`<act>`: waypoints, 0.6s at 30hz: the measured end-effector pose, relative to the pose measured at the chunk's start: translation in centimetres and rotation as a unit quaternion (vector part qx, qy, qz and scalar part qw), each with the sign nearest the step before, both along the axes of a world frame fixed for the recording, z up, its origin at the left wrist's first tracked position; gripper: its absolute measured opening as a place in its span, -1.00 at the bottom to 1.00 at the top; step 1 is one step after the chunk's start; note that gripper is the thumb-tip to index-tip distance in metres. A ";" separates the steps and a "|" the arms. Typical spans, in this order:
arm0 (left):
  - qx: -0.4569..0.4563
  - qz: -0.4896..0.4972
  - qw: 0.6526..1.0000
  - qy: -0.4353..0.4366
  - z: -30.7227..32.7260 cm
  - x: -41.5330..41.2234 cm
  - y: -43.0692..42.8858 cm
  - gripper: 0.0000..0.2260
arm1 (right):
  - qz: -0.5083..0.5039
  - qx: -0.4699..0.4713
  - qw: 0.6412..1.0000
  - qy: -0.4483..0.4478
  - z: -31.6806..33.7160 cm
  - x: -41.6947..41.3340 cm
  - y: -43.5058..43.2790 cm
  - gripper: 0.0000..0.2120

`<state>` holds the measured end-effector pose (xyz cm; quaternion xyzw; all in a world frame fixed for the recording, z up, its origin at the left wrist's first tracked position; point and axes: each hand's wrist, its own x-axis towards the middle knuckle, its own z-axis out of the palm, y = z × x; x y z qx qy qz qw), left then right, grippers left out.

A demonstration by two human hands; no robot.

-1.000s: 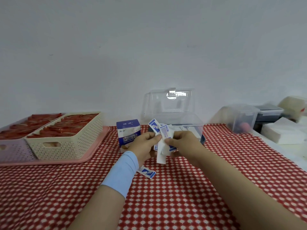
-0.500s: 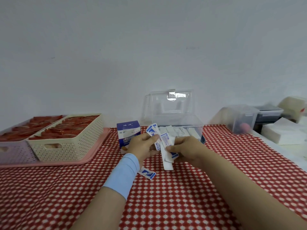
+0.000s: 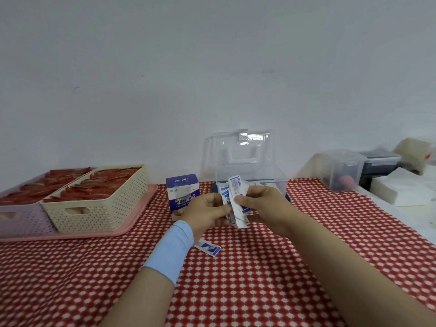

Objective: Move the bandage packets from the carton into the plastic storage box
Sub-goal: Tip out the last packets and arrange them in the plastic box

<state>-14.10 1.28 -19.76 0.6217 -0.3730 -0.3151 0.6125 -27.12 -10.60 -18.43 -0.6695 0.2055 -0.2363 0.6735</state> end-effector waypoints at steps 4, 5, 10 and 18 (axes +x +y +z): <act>0.021 -0.030 0.999 -0.009 0.1 0.2 0.4 -0.75 | 0.048 -0.002 0.998 0.048 0.2 -0.5 -0.1 -0.86; 0.029 -0.036 0.999 -0.013 0.3 0.4 0.6 -0.73 | 0.053 -0.006 0.997 0.051 0.1 -0.5 -0.3 -0.85; 0.160 -0.046 0.967 -0.190 1.8 1.5 2.8 -0.80 | 0.015 -0.035 0.997 0.070 -0.2 -0.2 -0.5 -0.82; 0.436 -0.104 0.766 -0.461 3.0 1.3 3.2 -0.75 | -0.007 -0.083 0.989 0.121 -0.8 0.0 -0.7 -0.88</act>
